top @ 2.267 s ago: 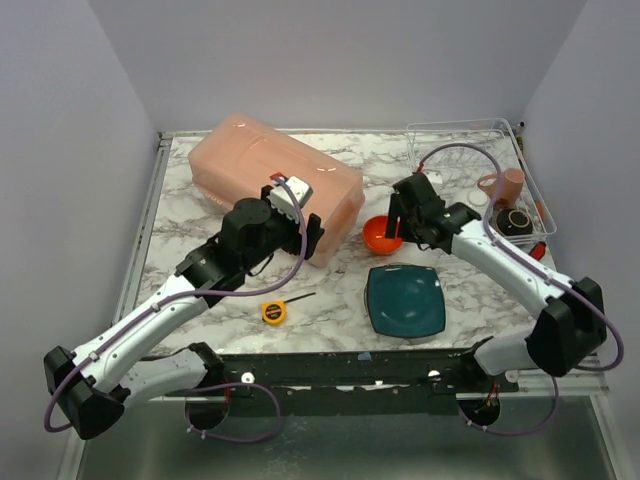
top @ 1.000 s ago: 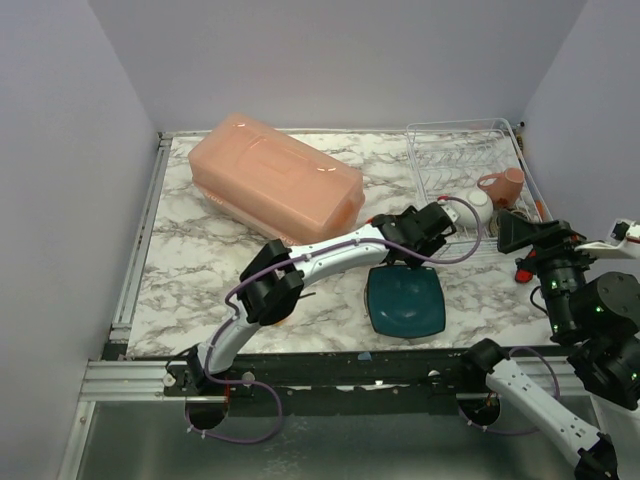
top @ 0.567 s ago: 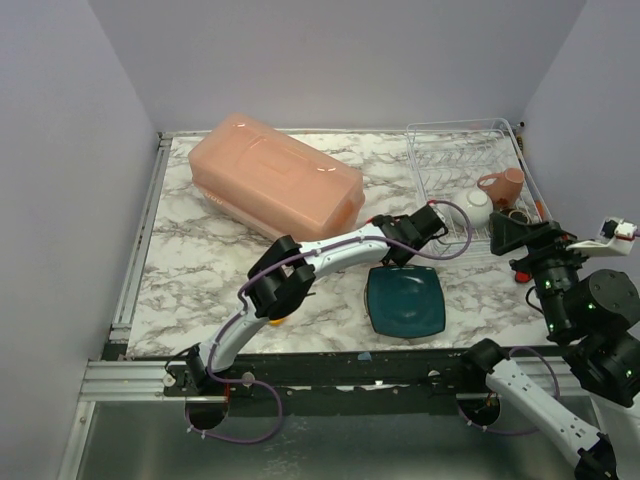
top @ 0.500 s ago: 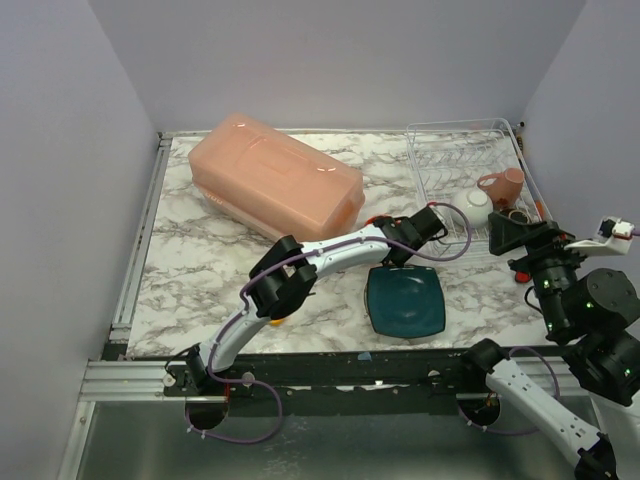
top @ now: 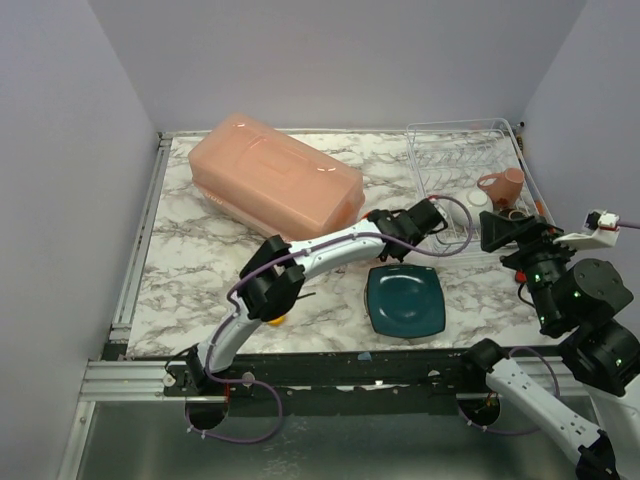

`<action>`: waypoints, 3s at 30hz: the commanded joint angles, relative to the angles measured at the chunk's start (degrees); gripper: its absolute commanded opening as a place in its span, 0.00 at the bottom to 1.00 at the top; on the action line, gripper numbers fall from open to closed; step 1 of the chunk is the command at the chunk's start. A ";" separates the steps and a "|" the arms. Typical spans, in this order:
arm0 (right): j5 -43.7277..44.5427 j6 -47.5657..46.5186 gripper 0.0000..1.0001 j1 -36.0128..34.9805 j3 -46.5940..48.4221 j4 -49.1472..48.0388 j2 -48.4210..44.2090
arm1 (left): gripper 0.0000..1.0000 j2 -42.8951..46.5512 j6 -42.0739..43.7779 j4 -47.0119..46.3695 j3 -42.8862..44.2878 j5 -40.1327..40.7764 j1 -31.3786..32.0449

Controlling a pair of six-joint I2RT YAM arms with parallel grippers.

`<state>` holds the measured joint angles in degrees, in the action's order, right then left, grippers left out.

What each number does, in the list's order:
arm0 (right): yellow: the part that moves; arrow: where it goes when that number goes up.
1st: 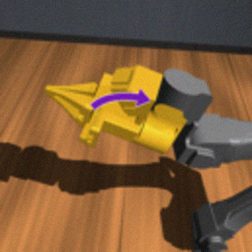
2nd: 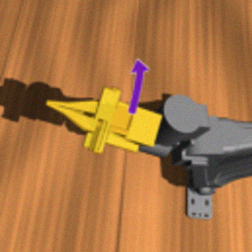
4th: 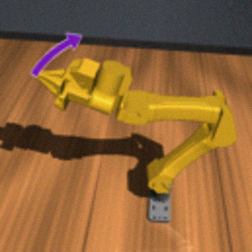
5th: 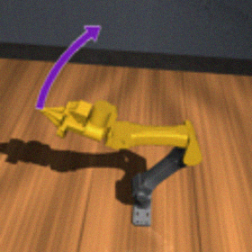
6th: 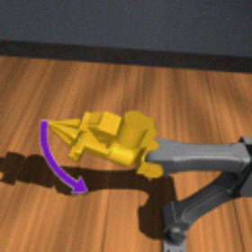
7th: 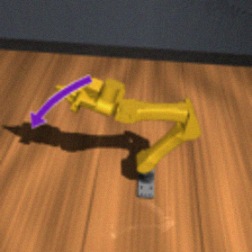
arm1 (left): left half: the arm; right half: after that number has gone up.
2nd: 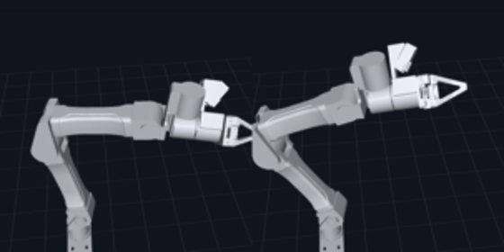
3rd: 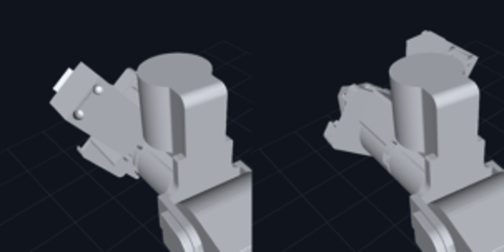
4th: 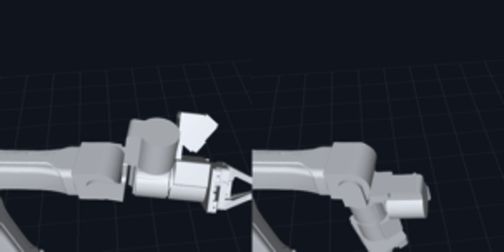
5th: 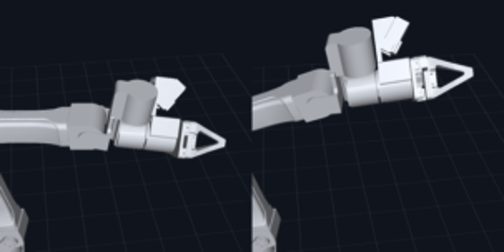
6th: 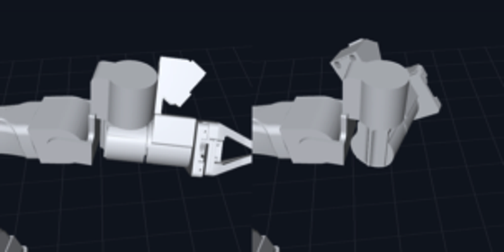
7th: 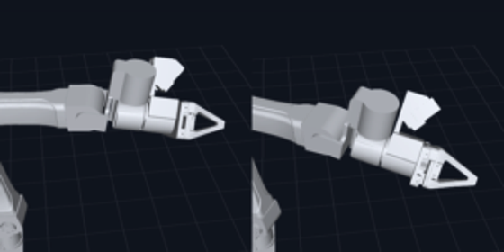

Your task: Load the mixed dishes into the dish rack

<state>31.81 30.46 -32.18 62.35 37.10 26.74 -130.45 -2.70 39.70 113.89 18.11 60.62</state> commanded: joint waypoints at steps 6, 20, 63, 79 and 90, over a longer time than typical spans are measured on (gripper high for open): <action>-0.66 3.93 0.88 -0.25 -0.47 1.40 0.92 | 0.00 26.60 0.22 -1.55 -6.32 -13.24 0.03; -15.54 13.89 0.90 -0.23 -2.84 -3.70 8.36 | 0.00 72.67 13.09 -36.84 -55.15 -31.16 -2.52; -54.16 15.44 1.00 -7.01 -7.31 -26.84 29.86 | 0.00 80.14 18.56 -47.09 -69.41 -27.11 -1.03; -58.28 18.12 0.42 -7.02 -11.11 -32.61 30.87 | 0.00 78.40 18.26 -46.08 -68.64 -27.80 -0.24; -43.97 17.07 0.00 -6.96 -8.17 -22.41 30.80 | 0.62 78.98 17.55 -46.97 -68.87 -21.83 0.10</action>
<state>-21.89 48.18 -39.00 51.92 8.29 57.78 -51.96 14.63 -4.99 43.51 -7.07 60.40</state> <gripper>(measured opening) 0.681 0.518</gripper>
